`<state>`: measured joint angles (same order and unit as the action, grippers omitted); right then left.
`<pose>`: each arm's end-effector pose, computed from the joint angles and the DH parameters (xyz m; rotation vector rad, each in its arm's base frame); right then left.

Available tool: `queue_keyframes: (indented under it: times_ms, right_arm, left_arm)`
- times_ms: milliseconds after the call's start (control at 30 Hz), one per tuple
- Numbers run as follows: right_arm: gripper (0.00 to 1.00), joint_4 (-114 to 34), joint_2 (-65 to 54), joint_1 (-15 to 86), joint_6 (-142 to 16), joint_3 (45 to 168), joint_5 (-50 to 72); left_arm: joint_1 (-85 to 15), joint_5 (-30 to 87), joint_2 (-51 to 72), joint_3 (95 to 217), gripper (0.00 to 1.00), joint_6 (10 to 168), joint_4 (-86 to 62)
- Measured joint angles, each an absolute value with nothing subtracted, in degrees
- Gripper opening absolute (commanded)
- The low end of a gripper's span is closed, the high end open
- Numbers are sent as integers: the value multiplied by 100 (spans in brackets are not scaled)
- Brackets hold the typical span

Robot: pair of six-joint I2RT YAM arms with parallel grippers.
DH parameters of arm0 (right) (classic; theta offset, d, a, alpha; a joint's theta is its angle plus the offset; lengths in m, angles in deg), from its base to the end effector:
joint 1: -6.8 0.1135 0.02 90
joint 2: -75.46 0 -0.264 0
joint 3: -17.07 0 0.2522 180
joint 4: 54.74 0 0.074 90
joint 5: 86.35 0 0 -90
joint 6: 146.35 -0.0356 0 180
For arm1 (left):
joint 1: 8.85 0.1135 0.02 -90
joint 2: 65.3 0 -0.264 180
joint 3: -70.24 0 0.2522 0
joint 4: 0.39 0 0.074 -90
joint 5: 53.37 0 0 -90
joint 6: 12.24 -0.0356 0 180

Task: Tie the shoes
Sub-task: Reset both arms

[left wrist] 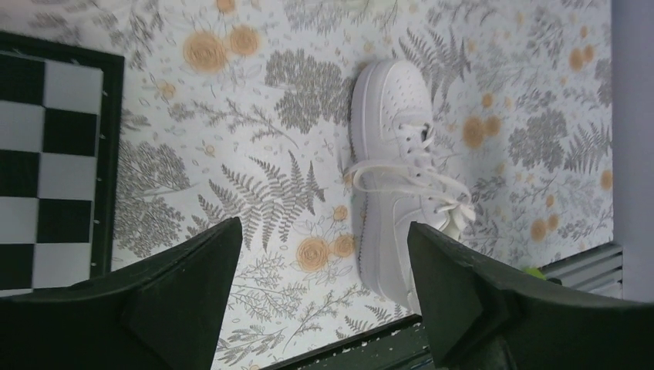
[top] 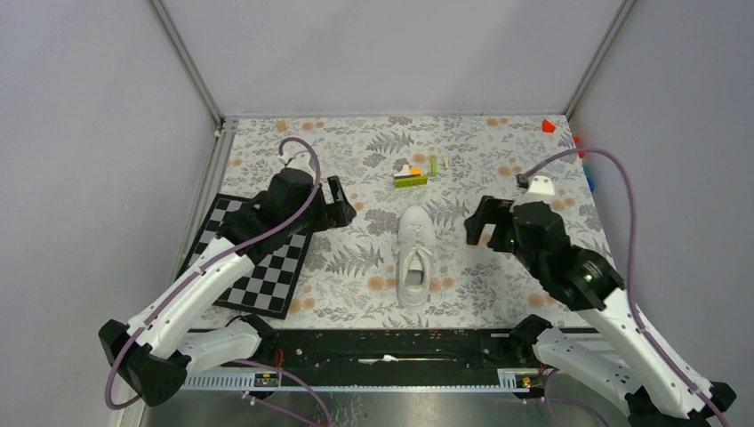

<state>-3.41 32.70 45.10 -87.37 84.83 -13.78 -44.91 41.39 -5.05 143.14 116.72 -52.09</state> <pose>0.1255 0.0855 0.3514 0.0639 2.0372 0.4606 0.1797 -0.1272 0.3290 -0.1047 2.3192 -0.5968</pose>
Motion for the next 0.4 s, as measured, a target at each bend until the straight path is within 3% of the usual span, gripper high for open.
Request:
queue_keyframes:
  times_ms: [233, 400]
  right_arm:
    - [100, 784, 3639, 4510, -8154, 9578, -3205]
    - [99, 1162, 3884, 4510, -8051, 9744, -3745]
  left_arm:
    - [-4458, 4768, -846, 15203, 90, 11324, -5563]
    - [-4454, 5105, -1283, 15354, 93, 11193, -5724]
